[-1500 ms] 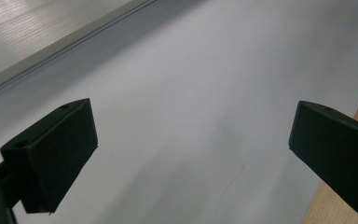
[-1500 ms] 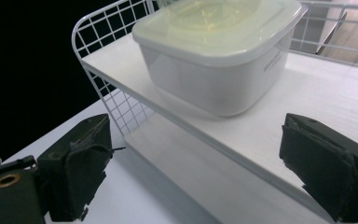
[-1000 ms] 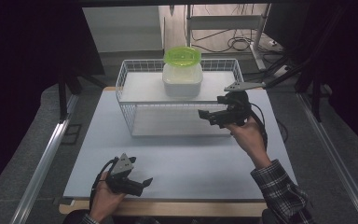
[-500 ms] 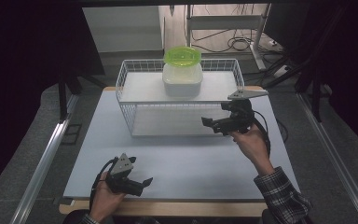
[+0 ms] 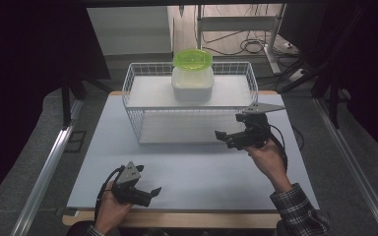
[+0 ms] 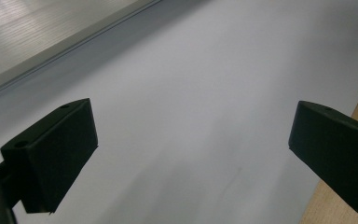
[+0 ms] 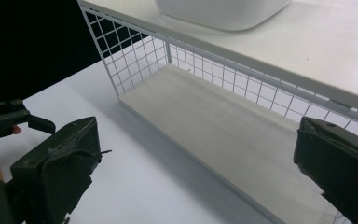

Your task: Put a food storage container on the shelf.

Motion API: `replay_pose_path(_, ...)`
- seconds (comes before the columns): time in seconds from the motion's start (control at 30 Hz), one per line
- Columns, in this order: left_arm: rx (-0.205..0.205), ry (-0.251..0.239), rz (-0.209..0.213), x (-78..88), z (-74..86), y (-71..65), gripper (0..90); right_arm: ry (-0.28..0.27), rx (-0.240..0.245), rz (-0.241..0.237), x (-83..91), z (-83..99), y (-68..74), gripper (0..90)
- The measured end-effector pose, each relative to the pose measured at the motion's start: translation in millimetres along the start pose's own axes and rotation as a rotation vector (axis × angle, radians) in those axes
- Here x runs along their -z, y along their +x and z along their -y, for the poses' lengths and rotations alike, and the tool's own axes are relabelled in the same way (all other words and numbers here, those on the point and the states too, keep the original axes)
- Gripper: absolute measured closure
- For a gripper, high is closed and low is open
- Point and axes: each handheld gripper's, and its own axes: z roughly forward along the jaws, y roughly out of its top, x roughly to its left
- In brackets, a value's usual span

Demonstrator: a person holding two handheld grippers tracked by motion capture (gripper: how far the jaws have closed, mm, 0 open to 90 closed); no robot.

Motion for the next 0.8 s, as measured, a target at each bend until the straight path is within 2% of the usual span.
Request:
replay_pose_path(0.3,-0.002,0.002,0.002,-0.3,0.0,-0.2,0.8,0.007,0.022,0.017,-0.8,16.2,3.9,0.7)
replay_pose_path(0.4,0.0,0.0,0.001,-0.5,0.1,-0.5,0.8,-0.008,0.035,0.022,-1.0,22.6,4.0,0.7)
replay_pose_path(0.8,0.001,-0.004,0.011,0.1,-0.2,-0.7,0.9,-0.004,0.04,0.043,1.9,38.7,3.2,0.9)
